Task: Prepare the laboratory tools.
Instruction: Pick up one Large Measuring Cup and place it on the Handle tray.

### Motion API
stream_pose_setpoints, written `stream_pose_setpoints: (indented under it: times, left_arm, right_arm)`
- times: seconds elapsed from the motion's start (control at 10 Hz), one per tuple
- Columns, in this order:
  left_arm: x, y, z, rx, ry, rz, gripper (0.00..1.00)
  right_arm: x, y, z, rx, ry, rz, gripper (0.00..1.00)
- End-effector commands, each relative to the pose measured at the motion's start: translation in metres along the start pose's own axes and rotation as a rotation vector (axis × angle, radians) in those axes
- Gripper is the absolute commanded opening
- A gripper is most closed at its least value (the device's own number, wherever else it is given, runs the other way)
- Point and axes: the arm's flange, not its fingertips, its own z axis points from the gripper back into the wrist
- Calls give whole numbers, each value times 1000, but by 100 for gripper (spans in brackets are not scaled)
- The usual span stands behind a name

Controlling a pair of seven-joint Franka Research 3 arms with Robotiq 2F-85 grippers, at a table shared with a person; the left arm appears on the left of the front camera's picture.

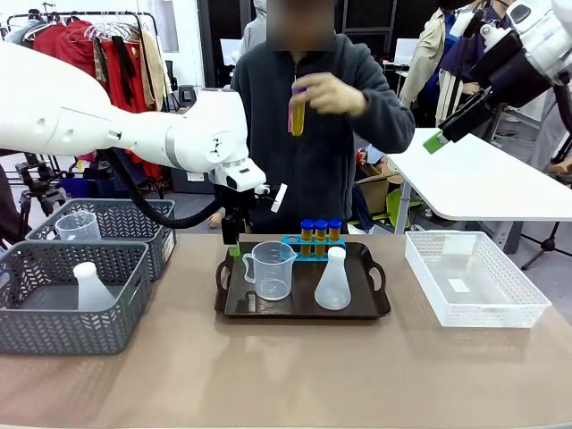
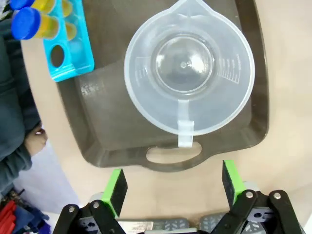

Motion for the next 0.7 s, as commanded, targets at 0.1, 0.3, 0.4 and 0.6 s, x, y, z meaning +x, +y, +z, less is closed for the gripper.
stream_pose_setpoints:
  times: [0.1, 0.3, 0.4, 0.6]
  left_arm:
    - [-12, -18, 13, 32, -34, 39, 100]
    - [-15, -29, 32, 32, -69, 52, 100]
    - [-21, -28, 37, 41, -80, 51, 100]
    - [-24, -38, 52, 25, -124, 63, 100]
  right_arm:
    - [0, 0, 1, 12, -12, 1, 100]
    - [0, 0, 1, 12, -12, 1, 100]
    - [0, 0, 1, 12, -12, 1, 100]
    - [0, 0, 1, 12, -12, 1, 100]
